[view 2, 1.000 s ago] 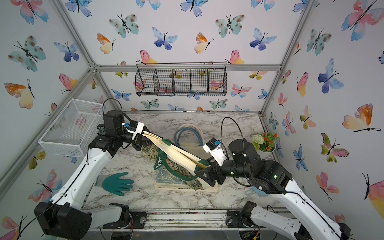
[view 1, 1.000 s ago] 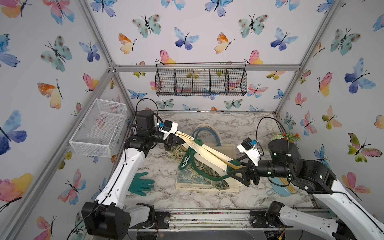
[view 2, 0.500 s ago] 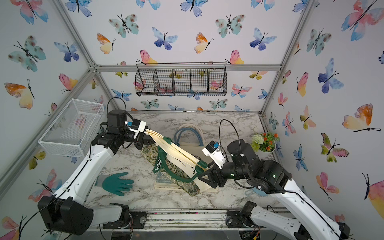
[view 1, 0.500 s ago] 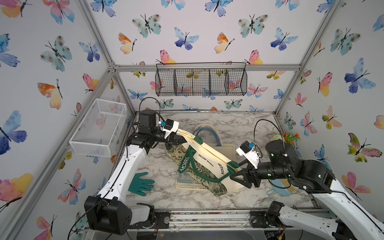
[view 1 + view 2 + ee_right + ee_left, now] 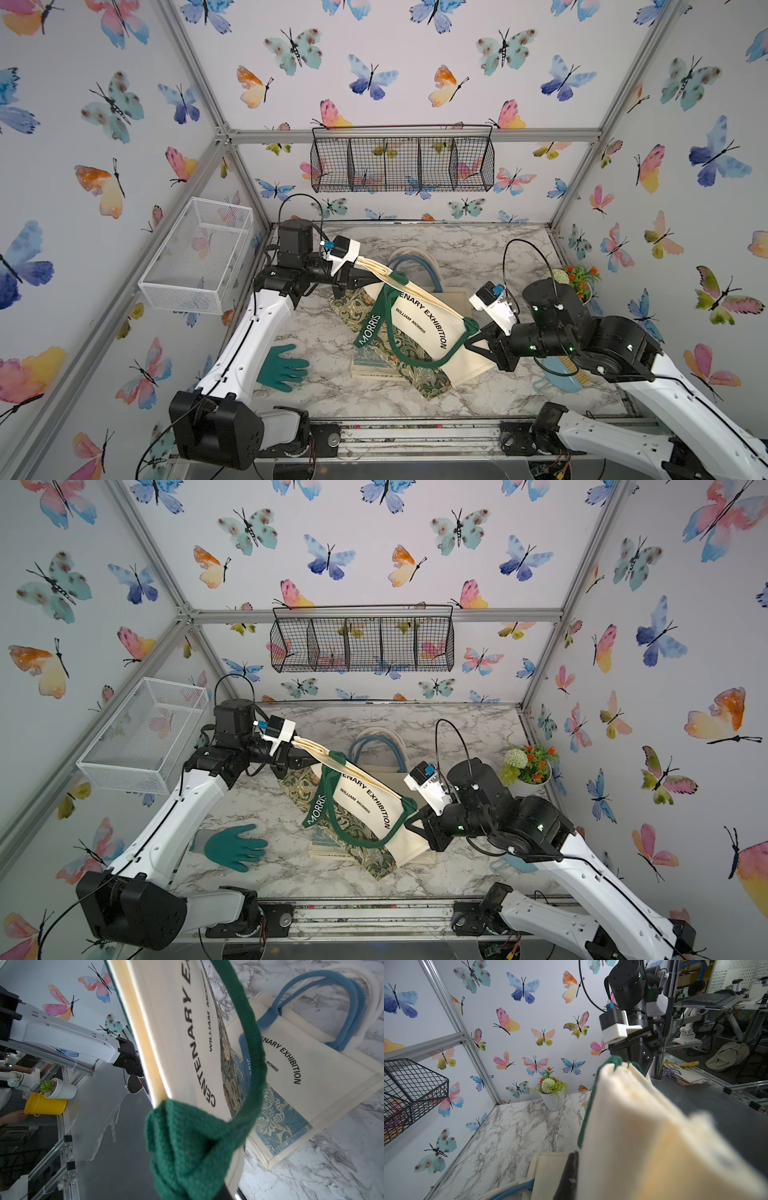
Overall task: Put away the canvas bag
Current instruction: Press the canvas bag.
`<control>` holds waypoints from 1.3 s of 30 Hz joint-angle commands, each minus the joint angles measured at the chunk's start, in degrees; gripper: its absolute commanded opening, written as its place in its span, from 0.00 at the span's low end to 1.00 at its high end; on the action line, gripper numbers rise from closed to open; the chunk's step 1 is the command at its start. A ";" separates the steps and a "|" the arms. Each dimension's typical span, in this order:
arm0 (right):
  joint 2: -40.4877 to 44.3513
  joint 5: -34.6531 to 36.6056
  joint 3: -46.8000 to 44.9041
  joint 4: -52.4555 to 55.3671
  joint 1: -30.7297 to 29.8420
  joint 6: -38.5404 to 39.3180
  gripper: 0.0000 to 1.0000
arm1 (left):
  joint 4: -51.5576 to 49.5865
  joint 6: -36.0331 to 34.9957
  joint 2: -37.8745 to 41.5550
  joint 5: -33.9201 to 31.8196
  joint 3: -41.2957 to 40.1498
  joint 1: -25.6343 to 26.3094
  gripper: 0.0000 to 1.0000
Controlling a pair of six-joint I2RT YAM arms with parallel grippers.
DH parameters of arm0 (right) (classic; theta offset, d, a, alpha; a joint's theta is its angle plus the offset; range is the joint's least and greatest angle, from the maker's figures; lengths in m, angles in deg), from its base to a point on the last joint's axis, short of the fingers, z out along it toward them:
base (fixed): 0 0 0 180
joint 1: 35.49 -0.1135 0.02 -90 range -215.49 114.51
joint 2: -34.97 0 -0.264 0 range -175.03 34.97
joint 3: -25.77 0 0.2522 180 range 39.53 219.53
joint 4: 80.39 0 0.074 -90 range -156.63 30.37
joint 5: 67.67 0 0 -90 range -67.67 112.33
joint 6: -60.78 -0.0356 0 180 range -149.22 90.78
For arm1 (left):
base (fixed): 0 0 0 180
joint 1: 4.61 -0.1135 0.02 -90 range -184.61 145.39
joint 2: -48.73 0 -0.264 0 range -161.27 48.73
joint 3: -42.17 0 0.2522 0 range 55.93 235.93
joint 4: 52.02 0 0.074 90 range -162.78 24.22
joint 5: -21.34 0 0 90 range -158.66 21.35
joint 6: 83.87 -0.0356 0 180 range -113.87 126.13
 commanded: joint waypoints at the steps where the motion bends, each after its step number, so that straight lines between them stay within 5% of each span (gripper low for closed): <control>1: 0.46 -2.02 1.01 1.55 -0.13 -2.20 0.02 | 7.01 9.19 0.59 0.14 -0.41 0.07 0.20; 4: -0.39 -1.20 3.83 -0.45 -0.17 -6.17 0.02 | 21.77 34.90 -0.01 -9.31 -2.34 2.99 0.32; 6: -2.47 2.94 7.54 1.76 -0.13 -9.46 0.02 | 20.10 39.70 -2.13 -10.87 0.63 3.66 0.32; 7: -3.83 4.62 9.83 3.30 -0.13 -9.93 0.02 | 15.63 37.80 -3.03 -13.66 3.27 3.67 0.25; 10: -6.50 7.70 14.69 5.31 -0.13 -10.47 0.02 | 5.99 35.42 -1.48 -37.50 7.25 3.67 0.34; 13: -7.68 11.14 17.23 6.72 -0.17 -10.75 0.02 | 9.62 39.25 5.80 -67.66 2.48 3.59 0.43; 15: -8.92 12.30 18.10 8.07 -0.13 -10.41 0.02 | 16.64 40.67 12.30 -79.98 -3.89 3.59 0.54; 18: -9.83 11.85 18.41 7.52 -0.10 -10.55 0.02 | 21.95 39.05 18.39 -79.88 -9.32 3.65 0.66; 23: -11.34 10.26 19.08 0.36 -0.11 -12.69 0.02 | 15.69 37.64 15.54 -61.10 -6.31 6.20 0.52; 25: -12.40 8.52 17.69 -5.86 -0.13 -16.16 0.02 | 16.35 35.82 15.90 -58.55 -8.51 11.28 0.51; 31: -18.90 18.43 21.17 -11.61 -0.13 -35.07 0.02 | 13.83 26.24 16.84 -66.18 -11.50 30.02 0.54; 39: -21.94 21.86 23.87 -12.58 -0.13 -54.29 0.02 | 11.74 22.21 18.16 -79.50 -12.26 41.24 0.54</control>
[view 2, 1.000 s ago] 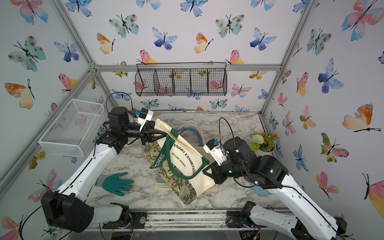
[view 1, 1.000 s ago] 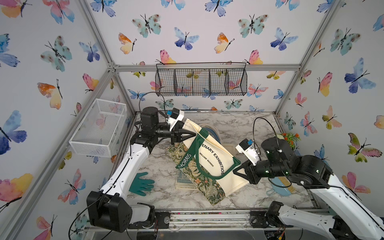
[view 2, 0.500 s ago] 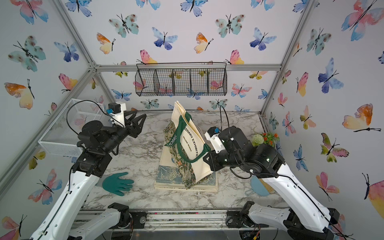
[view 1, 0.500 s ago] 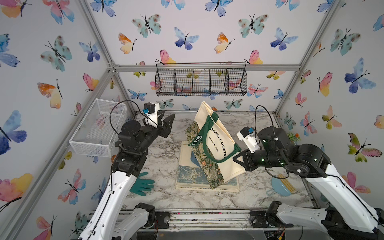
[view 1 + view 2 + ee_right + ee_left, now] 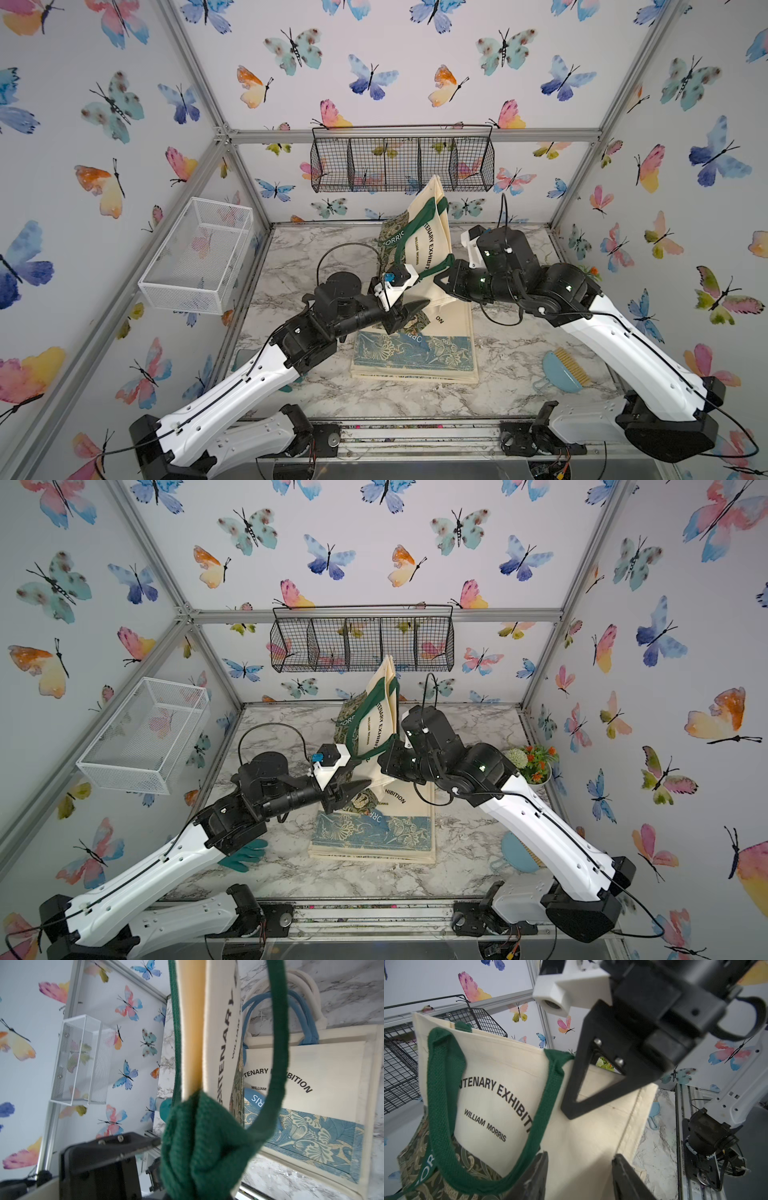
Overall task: Put away the canvas bag
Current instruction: Press the canvas bag.
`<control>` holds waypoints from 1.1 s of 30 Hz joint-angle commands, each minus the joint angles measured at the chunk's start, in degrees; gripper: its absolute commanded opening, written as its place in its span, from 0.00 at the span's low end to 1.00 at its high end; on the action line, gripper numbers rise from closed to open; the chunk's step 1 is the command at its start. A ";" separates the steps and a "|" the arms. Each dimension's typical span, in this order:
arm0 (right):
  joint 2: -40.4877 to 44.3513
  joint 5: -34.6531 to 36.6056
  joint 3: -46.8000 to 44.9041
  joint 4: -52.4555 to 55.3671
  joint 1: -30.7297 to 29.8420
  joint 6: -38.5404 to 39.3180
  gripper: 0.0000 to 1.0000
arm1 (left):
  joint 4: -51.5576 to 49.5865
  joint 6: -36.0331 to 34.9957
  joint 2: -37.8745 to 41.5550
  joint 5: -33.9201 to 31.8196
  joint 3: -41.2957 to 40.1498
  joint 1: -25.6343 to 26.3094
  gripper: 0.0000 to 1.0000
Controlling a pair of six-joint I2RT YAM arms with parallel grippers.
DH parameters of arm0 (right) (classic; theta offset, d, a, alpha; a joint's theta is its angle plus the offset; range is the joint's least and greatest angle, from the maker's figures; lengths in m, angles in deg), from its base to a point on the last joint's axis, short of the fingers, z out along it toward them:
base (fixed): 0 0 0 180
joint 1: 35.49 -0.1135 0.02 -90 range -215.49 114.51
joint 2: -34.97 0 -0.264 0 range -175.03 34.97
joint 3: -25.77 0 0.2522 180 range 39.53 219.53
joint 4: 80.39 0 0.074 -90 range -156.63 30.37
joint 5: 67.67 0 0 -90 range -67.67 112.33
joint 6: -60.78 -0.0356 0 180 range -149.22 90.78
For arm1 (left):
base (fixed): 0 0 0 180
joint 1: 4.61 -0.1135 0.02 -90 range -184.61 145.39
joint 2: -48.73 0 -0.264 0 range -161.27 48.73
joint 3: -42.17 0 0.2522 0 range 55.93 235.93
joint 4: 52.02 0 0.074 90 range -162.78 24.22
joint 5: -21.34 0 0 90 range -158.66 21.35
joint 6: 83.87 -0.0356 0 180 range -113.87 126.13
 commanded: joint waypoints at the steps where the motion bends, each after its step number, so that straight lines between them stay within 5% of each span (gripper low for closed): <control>1: 1.45 3.06 0.76 -5.35 -0.08 -12.67 0.02 | 0.26 -3.43 1.56 -8.69 -0.13 2.70 0.56; 10: 4.04 2.04 -4.23 -9.04 -0.08 -21.44 0.02 | 5.74 -11.83 -2.52 -29.76 -1.86 12.38 0.69; 20: 6.97 3.53 -7.14 -11.76 -0.08 -22.70 0.02 | 8.39 -9.94 -3.28 -27.06 -2.28 13.74 0.71; 25: 8.20 4.10 -5.32 -12.33 -0.08 -23.73 0.02 | 6.15 -8.24 -6.62 -37.16 -1.64 14.55 0.69; 28: 8.46 6.38 -1.84 -10.11 -0.08 -23.00 0.02 | 4.91 -7.34 -7.90 -43.92 -1.63 15.53 0.51; 30: 8.47 7.75 0.55 -8.21 -0.08 -22.13 0.02 | 3.92 -6.08 -7.90 -46.15 -1.46 15.91 0.20; 33: 8.51 8.23 1.94 -6.85 -0.08 -21.54 0.02 | 3.97 -5.37 -7.52 -46.90 -1.46 15.97 0.03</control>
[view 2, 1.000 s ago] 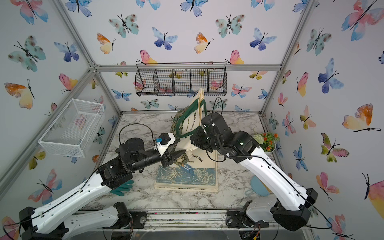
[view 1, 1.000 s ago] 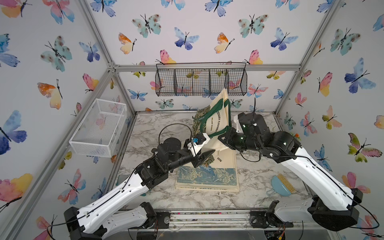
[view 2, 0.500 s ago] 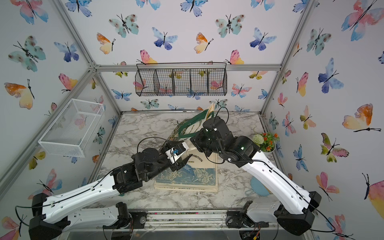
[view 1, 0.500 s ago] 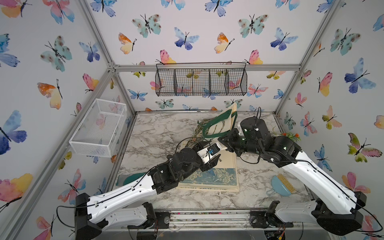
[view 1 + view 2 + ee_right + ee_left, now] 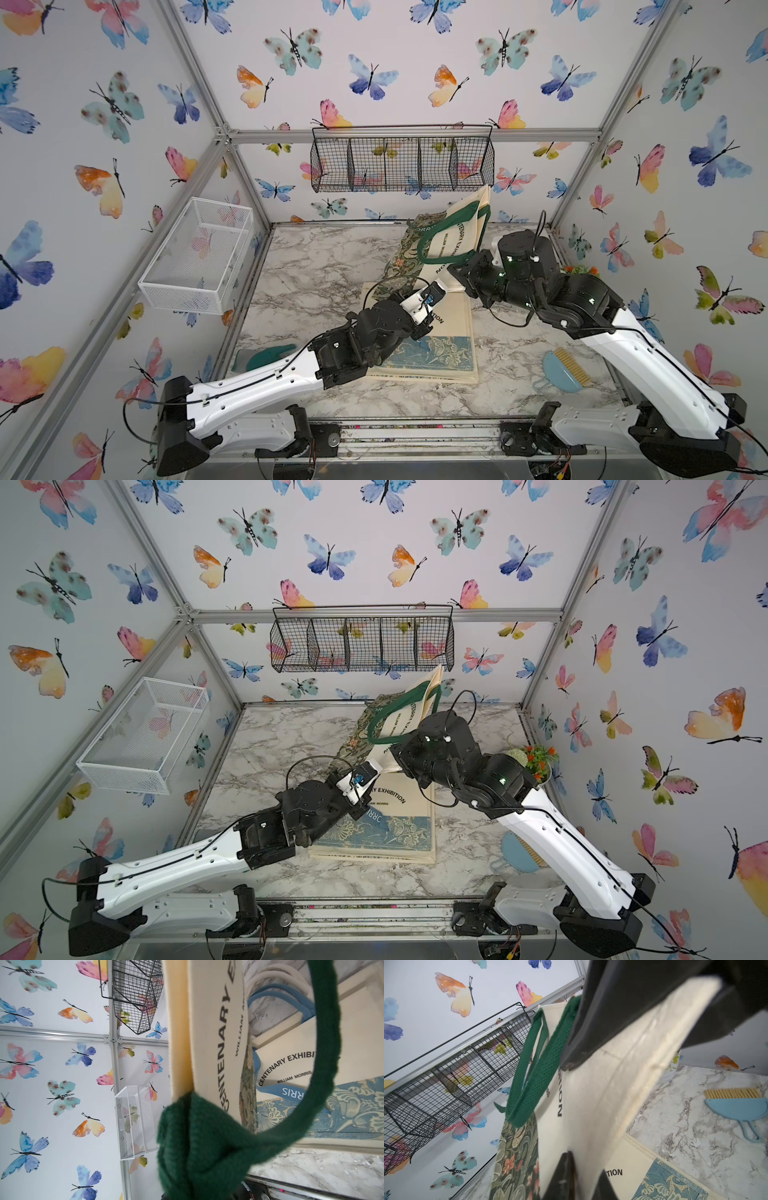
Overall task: Put away the canvas bag
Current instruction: Press the canvas bag.
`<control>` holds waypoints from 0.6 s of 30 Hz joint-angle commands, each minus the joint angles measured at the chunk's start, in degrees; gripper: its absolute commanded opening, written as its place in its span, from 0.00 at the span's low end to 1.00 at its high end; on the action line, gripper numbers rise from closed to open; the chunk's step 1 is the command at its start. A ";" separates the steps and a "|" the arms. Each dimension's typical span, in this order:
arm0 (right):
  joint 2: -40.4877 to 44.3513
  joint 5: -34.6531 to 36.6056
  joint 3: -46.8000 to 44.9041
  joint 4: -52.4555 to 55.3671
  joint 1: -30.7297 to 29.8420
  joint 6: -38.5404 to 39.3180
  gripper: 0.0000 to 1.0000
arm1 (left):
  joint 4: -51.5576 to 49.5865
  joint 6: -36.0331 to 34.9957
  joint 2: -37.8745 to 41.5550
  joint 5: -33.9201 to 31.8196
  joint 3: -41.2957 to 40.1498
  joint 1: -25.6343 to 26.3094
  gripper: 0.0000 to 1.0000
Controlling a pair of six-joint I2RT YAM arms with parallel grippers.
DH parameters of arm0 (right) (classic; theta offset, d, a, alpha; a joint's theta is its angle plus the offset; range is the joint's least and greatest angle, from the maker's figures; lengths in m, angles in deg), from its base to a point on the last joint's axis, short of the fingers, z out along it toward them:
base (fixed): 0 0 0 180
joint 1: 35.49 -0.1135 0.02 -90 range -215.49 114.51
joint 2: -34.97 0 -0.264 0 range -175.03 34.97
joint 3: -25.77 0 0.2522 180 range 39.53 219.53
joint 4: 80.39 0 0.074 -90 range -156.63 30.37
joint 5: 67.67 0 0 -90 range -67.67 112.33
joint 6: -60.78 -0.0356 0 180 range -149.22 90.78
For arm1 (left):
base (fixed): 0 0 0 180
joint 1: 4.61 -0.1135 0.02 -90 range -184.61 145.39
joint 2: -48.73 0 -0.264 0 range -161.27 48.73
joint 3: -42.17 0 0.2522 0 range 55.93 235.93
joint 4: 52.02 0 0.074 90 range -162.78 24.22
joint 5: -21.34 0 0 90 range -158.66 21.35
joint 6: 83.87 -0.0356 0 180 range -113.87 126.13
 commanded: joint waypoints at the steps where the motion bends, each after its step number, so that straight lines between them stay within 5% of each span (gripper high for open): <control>1: 2.66 1.68 4.68 -2.58 -0.13 1.24 0.02 | -4.96 1.78 -0.09 -8.31 -0.15 -0.73 0.01; 7: 3.24 -1.44 1.52 -3.80 -0.13 1.65 0.03 | -5.65 1.24 -0.31 -8.40 0.74 -0.47 0.00; 11: 5.67 -4.18 -3.21 -6.43 -0.17 2.38 0.29 | -5.56 -0.30 -0.18 -10.50 0.53 -0.49 0.00; 18: 9.06 -7.34 -9.50 -5.92 -0.13 2.15 0.27 | -5.43 -0.15 0.91 -12.10 -1.02 -0.47 0.00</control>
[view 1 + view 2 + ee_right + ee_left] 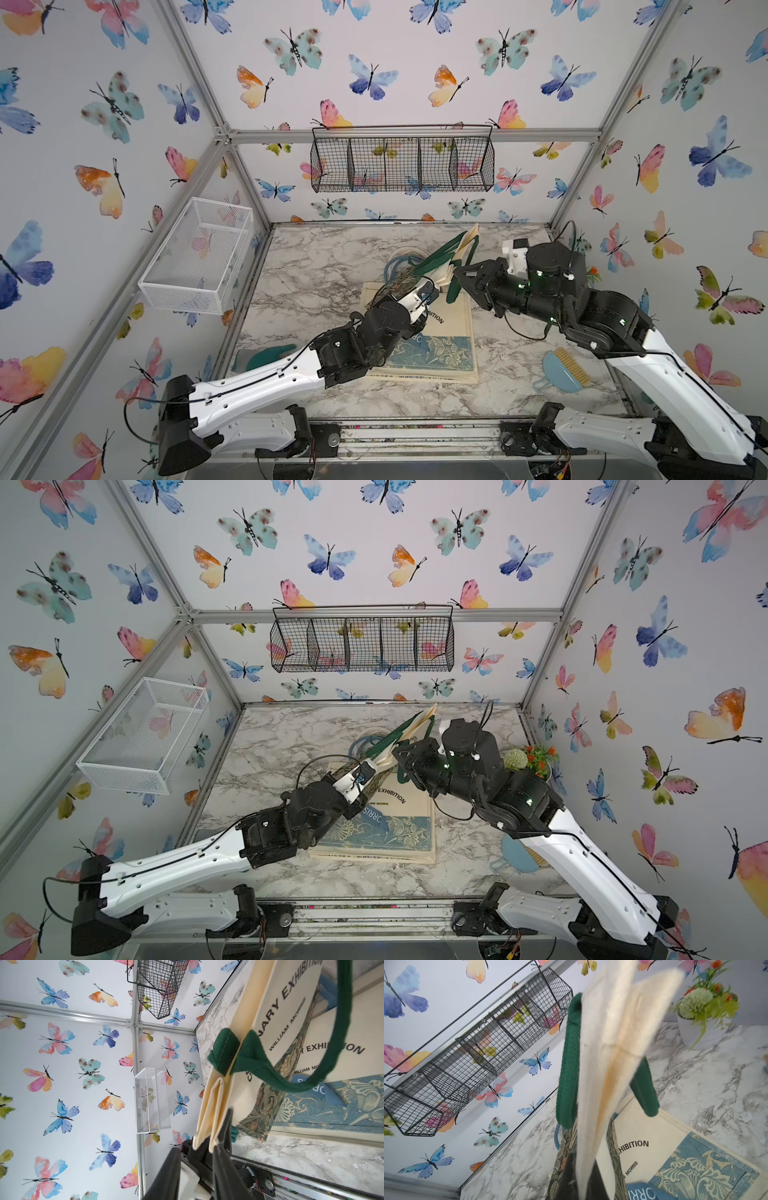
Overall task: Put away the canvas bag
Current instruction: Press the canvas bag.
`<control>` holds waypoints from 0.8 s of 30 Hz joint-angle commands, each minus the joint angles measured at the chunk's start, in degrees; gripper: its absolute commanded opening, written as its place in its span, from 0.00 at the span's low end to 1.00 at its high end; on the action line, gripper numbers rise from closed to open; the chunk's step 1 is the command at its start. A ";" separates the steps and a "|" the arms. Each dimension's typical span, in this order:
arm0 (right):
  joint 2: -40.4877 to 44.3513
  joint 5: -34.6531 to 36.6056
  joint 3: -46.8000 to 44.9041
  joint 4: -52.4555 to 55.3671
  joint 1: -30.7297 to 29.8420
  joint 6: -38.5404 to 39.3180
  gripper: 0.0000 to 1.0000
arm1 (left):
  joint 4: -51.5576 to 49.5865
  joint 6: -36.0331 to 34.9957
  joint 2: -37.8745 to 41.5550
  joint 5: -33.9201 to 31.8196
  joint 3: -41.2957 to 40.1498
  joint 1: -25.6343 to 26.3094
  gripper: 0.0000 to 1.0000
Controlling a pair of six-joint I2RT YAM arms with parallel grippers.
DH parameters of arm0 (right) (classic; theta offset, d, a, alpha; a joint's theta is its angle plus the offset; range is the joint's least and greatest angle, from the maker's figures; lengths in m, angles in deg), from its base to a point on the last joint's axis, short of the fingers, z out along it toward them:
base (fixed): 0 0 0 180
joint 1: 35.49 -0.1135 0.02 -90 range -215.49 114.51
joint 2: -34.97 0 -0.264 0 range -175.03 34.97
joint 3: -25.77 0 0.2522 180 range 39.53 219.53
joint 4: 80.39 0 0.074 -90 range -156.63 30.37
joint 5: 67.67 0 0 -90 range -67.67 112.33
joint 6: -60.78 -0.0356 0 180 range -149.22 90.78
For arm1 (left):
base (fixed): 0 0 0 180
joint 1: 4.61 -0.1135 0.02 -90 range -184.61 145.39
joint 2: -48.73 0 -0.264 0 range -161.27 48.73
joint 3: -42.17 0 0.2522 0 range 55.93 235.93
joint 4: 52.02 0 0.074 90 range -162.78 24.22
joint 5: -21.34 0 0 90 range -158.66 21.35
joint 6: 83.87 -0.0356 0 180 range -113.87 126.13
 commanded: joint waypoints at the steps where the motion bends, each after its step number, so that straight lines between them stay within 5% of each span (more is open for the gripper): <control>1: 0.68 -2.87 -2.87 -1.97 -0.13 0.47 0.27 | 2.71 -0.13 1.55 -3.43 -0.06 -0.10 0.00; 3: 0.96 -3.34 -4.06 -2.76 -0.13 0.46 0.30 | 2.77 -0.11 1.71 -3.32 -0.10 -0.10 0.00; 8: 0.71 -4.82 -5.44 -5.15 -0.13 0.55 0.61 | 2.09 -0.11 2.01 -3.20 -0.02 -0.18 0.00; 24: -3.84 -6.95 -6.88 -9.68 -0.08 -1.14 0.63 | 3.26 -1.15 5.11 0.82 -1.36 0.25 0.00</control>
